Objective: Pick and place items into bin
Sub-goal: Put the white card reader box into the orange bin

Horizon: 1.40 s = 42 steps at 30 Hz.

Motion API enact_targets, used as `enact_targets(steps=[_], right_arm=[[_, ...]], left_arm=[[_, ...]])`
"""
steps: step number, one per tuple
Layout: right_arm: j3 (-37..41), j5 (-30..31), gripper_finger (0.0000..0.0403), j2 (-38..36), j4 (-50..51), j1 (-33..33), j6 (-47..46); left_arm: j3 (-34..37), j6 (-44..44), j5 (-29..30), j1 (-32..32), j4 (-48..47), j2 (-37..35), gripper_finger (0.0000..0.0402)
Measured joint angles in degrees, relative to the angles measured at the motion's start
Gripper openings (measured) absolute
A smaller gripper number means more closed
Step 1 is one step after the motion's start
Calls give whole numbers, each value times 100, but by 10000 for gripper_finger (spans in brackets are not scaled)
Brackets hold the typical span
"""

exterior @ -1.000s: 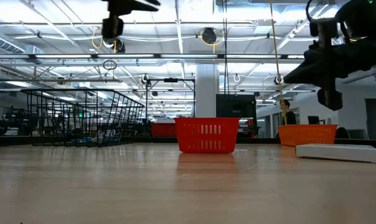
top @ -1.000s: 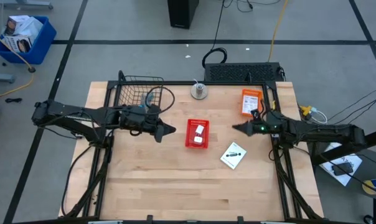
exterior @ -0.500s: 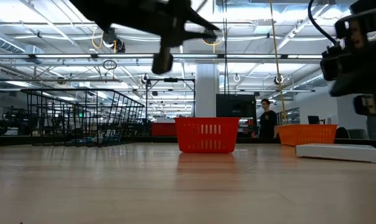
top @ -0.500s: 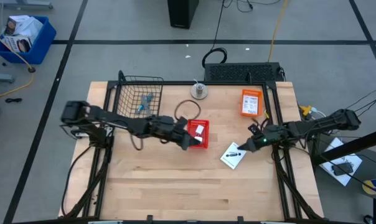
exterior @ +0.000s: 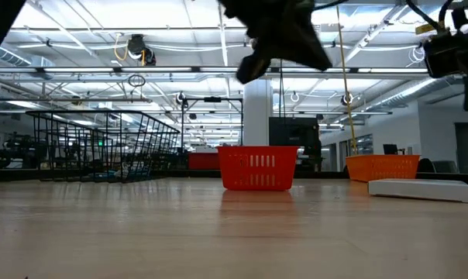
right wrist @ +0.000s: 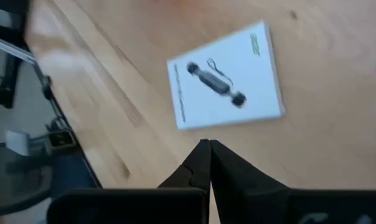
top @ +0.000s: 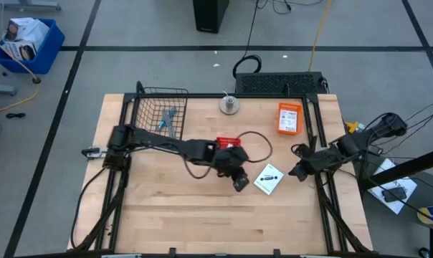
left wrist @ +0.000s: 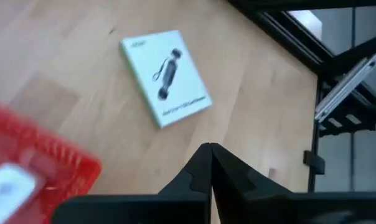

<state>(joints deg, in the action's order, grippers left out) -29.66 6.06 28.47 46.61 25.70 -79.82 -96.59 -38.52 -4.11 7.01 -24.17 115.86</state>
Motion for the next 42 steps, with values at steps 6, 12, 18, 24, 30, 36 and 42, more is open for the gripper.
enact_targets(steps=[6, 12, 18, 24, 30, 36, 42], right_arm=[[28, 203, 0, 367, 594, 410, -778], [141, 405, 0, 784, 474, 491, -1244], [150, 132, 0, 1454, -160, 544, -1547], [150, -261, 0, 2311, -252, 541, -1508], [150, -398, 0, 2895, -993, 543, -1370], [150, -348, 0, 3231, -1250, 539, -1383], [150, -472, 0, 3352, -1256, 539, -1636]], left_arm=[[-891, 201, 70, -134, -333, 654, 5], [-986, 147, 15, -366, -286, 1202, 4], [-973, 180, -56, -435, -283, 1484, 3], [-977, 421, 56, -415, -115, 1477, 2], [-977, 768, -250, -315, 76, 1479, 2], [-1284, 1655, -128, 57, -142, 1492, 2], [-1262, 1744, 49, 41, -419, 1578, 1]])
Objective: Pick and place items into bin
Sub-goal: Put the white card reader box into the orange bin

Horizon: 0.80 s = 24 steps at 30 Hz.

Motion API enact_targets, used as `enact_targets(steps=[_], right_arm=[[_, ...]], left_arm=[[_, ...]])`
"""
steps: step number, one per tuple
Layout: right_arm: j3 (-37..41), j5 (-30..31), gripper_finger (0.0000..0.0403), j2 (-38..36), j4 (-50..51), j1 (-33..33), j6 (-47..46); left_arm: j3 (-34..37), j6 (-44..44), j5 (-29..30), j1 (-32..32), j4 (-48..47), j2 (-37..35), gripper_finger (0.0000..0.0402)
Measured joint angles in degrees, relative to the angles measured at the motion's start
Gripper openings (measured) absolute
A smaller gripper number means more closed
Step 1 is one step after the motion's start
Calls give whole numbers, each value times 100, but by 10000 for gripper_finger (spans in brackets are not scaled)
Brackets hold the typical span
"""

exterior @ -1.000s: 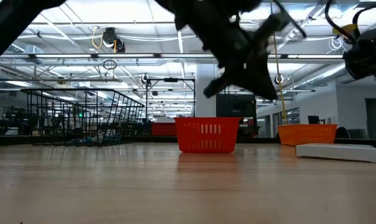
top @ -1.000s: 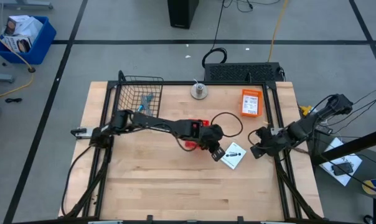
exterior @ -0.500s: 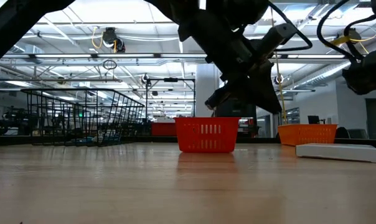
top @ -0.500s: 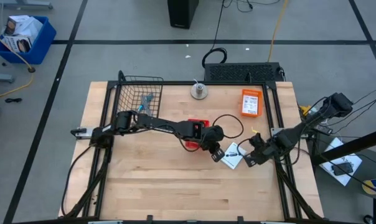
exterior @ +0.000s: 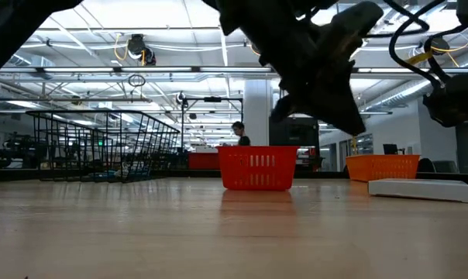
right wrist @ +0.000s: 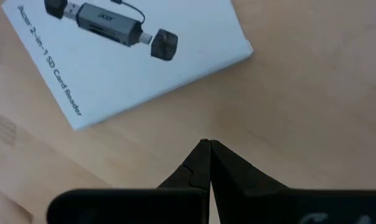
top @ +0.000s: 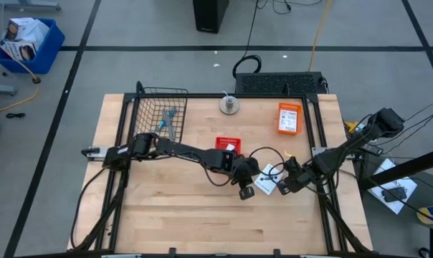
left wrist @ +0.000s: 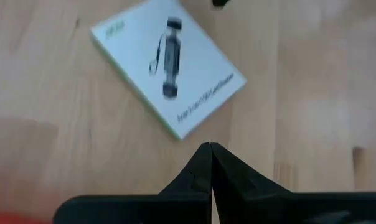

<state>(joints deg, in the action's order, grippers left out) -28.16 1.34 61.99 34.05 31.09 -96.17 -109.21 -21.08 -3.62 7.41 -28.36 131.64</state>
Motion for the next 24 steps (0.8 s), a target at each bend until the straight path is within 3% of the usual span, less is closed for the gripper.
enact_targets(steps=[8, 16, 24], right_arm=[[0, 48, 0, -24, 119, 0, -316], [8, 141, 0, -87, 436, -49, -528], [435, -12, 0, -98, -397, -347, -526]], left_arm=[[7, -195, -238, -184, 385, 389, 1], [9, -145, -15, -236, 718, 437, 1], [7, -361, -79, -275, 882, 737, 1]])
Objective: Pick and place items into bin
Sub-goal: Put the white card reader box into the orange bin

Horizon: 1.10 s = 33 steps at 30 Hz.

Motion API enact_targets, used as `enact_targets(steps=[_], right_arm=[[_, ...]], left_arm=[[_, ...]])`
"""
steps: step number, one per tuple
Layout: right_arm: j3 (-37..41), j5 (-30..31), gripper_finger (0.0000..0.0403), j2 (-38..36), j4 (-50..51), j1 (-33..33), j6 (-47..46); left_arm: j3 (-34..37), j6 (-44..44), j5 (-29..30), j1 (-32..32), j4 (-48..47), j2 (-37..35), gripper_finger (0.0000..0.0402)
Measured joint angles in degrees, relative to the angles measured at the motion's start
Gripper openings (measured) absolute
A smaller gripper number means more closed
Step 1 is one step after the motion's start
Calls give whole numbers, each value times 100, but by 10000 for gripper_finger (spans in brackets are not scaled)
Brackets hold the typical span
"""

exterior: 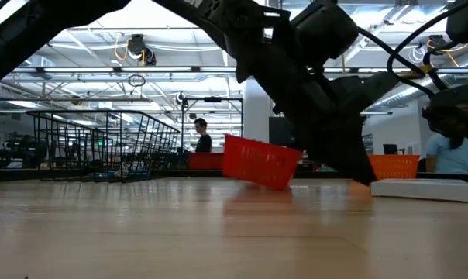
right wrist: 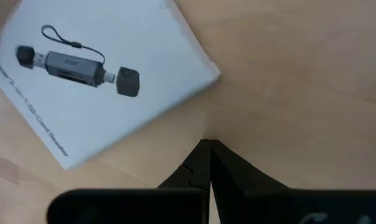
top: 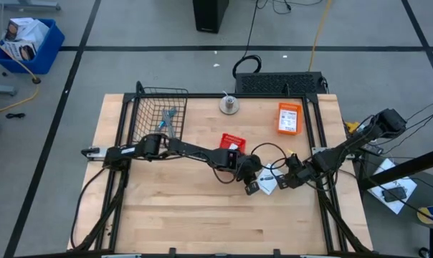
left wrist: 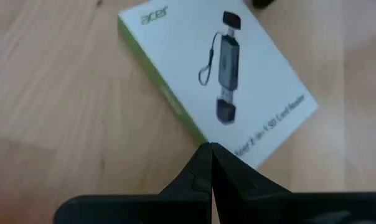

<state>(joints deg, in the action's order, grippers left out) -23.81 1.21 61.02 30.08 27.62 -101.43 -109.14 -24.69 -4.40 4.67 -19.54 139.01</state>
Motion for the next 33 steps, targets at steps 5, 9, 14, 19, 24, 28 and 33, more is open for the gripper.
enact_targets(steps=[5, 9, 14, 19, 24, 28, 33], right_arm=[[7, -76, 0, 7, -88, -123, 124], [17, -131, 0, 10, -187, -246, 270], [39, 320, 0, 39, -812, -399, 741], [35, 740, 0, 30, -1342, -520, 917], [37, 745, 0, 30, -1653, -556, 1272], [37, 739, 0, 28, -1924, -556, 1301], [37, 805, 0, 25, -2397, -556, 1485]], left_arm=[[-9, -304, -116, 7, 56, 93, 1], [-2, -406, -224, 19, 205, 100, 1], [-2, -599, -411, 73, 328, 95, 3], [-9, -632, -612, 94, 397, 85, 2], [-9, -730, -682, 108, 370, 83, 4], [-11, -755, -741, 116, 359, 76, 4], [-11, -757, -752, 116, 326, 32, 8]])
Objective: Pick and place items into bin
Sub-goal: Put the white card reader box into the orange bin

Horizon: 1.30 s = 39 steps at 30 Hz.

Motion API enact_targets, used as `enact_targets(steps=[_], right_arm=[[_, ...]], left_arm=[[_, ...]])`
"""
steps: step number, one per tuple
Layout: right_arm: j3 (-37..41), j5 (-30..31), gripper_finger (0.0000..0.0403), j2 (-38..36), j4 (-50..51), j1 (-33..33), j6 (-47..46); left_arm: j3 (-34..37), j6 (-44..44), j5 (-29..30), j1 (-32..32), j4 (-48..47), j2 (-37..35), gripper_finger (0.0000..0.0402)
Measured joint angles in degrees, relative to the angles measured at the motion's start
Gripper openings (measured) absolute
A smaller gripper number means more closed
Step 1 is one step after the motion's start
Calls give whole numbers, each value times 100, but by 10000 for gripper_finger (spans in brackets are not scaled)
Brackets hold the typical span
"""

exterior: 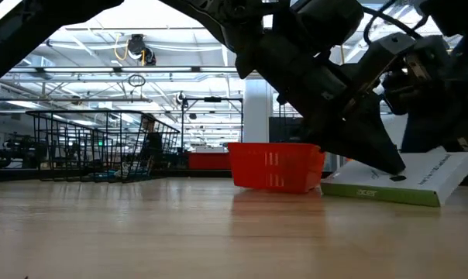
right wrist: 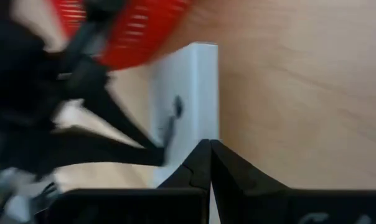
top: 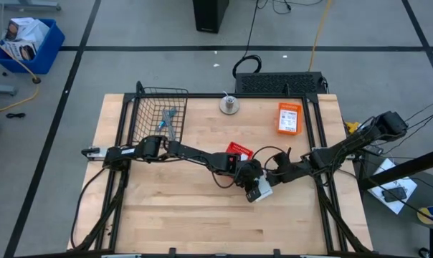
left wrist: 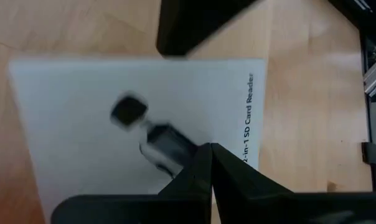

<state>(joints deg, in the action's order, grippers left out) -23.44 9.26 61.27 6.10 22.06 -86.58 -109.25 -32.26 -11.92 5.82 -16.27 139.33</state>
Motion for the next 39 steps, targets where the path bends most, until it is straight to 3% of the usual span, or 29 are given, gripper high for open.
enact_targets(steps=[9, 20, 24, 39], right_arm=[[-27, -35, 0, -10, -1069, 5, 390], [-26, -29, 0, -16, -451, 26, 201], [-15, -28, 0, -15, -439, 26, 202], [-17, -29, 0, -15, -461, 26, 201]], left_arm=[[12, 24, 172, -72, -45, -152, 10], [0, 104, 131, -131, -1253, -415, 3], [4, 268, 482, -221, -1672, -404, 9], [2, 359, 859, -847, -1597, -406, 3]])
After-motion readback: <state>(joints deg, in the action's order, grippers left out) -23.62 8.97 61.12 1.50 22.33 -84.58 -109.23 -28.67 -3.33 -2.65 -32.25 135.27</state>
